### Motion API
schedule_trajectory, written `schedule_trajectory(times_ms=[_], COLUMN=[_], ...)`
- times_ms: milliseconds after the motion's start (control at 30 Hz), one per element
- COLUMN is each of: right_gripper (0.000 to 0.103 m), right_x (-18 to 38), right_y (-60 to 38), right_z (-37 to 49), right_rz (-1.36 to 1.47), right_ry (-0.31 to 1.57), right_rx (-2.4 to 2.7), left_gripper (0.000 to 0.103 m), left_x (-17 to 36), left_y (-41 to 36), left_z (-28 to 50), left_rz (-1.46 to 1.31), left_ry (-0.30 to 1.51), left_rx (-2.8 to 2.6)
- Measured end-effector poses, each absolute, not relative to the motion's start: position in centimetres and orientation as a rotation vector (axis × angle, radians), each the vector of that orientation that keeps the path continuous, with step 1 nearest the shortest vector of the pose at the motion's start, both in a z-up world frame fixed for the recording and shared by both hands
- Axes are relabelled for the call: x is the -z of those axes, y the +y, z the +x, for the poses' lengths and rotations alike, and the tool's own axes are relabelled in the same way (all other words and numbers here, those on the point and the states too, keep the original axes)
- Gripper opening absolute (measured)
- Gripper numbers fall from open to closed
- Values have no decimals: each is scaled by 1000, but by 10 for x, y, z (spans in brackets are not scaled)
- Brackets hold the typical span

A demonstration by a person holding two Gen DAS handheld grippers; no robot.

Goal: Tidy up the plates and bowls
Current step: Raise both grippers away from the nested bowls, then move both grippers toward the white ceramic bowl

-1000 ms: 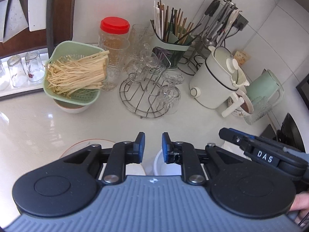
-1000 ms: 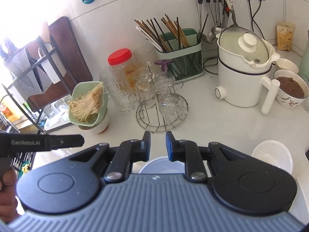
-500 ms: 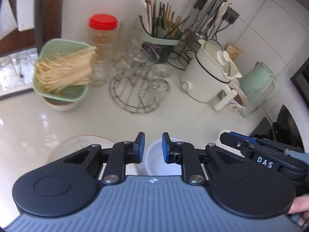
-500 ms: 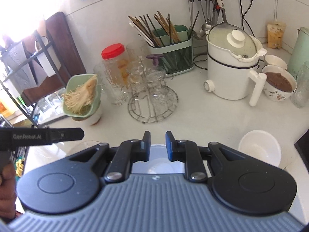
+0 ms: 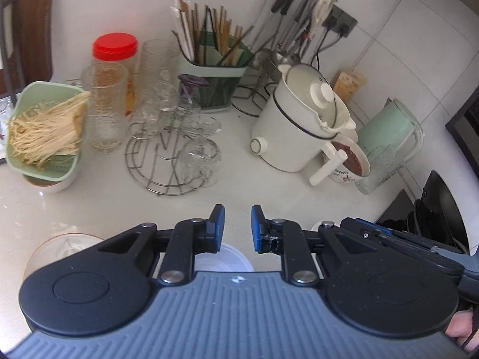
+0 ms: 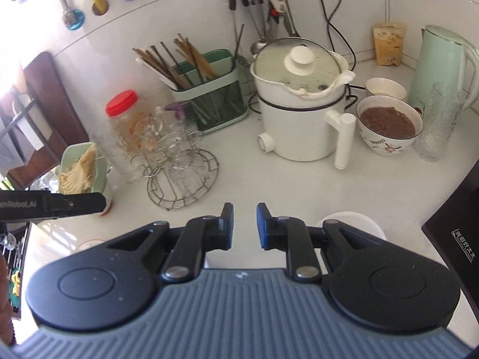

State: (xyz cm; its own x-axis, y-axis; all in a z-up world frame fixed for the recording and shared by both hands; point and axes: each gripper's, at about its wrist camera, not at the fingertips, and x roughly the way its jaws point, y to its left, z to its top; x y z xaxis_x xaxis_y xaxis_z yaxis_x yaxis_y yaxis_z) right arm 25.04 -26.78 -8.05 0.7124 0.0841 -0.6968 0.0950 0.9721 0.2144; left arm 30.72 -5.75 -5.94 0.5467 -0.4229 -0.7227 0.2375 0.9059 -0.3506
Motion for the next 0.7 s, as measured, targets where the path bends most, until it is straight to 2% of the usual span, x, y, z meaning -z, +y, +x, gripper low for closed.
schedule_trajectory(times_ms=[700], right_gripper=[21], right_x=[117], right_y=[-369], right_z=[249], right_rz=[300], right_ry=[791], right_rx=[152], left_gripper=[21], left_x=[131], left_y=[-191], left_z=[350], left_rz=[-146], left_ry=[1142], left_rx=[566])
